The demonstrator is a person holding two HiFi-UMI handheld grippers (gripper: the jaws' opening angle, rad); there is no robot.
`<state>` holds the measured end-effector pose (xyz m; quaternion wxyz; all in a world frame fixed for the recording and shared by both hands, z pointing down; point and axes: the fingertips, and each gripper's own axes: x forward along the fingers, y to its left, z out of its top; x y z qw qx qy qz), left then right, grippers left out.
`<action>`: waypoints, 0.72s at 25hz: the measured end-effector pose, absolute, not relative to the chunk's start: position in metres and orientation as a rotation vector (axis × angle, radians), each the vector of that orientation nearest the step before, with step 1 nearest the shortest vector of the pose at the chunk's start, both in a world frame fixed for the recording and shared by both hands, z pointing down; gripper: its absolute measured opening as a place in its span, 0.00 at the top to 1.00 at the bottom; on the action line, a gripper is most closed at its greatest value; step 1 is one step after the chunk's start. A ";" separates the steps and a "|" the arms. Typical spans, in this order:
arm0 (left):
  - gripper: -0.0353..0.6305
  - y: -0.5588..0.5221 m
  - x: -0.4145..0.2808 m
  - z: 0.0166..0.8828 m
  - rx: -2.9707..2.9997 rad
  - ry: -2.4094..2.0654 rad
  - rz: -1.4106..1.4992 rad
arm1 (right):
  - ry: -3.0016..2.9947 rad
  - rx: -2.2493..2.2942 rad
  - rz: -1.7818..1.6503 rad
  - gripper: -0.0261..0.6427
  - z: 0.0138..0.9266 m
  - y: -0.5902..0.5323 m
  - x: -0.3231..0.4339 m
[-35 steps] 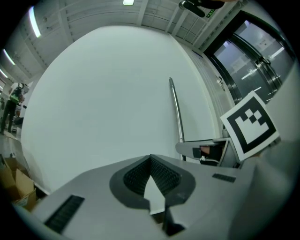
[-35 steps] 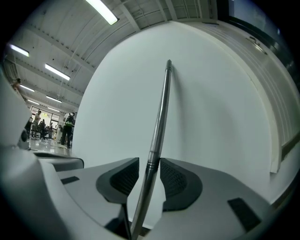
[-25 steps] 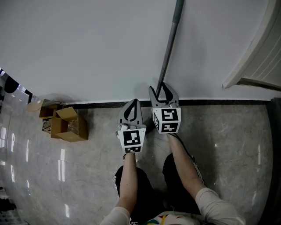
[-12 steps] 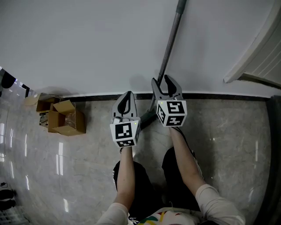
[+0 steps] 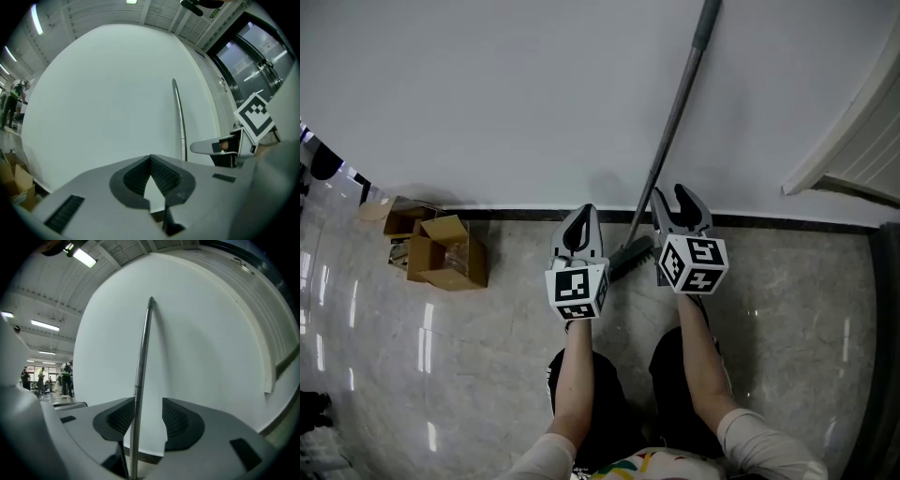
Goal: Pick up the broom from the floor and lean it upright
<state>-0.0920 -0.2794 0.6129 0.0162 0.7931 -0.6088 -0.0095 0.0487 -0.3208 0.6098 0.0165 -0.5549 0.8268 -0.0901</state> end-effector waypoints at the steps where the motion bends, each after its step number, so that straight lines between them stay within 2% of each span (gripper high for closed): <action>1: 0.88 -0.278 -0.091 0.612 2.457 -1.887 -0.039 | 2.551 -1.754 -0.310 0.68 0.611 -0.316 0.053; 2: 0.88 -0.276 -0.089 0.609 2.449 -1.878 -0.056 | 2.532 -1.770 -0.331 0.69 0.611 -0.312 0.057; 5: 0.88 -0.270 -0.076 0.597 2.479 -1.843 -0.094 | 2.491 -1.777 -0.333 0.90 0.605 -0.302 0.066; 6: 0.88 -0.268 -0.071 0.595 2.503 -1.840 -0.077 | 2.492 -1.775 -0.316 0.93 0.602 -0.300 0.067; 10: 0.88 -0.266 -0.062 0.600 2.529 -1.842 0.016 | 2.562 -1.768 -0.256 0.94 0.603 -0.299 0.062; 18: 0.88 -0.267 -0.064 0.600 2.477 -1.841 -0.064 | 2.655 -1.669 -0.274 0.94 0.609 -0.290 0.051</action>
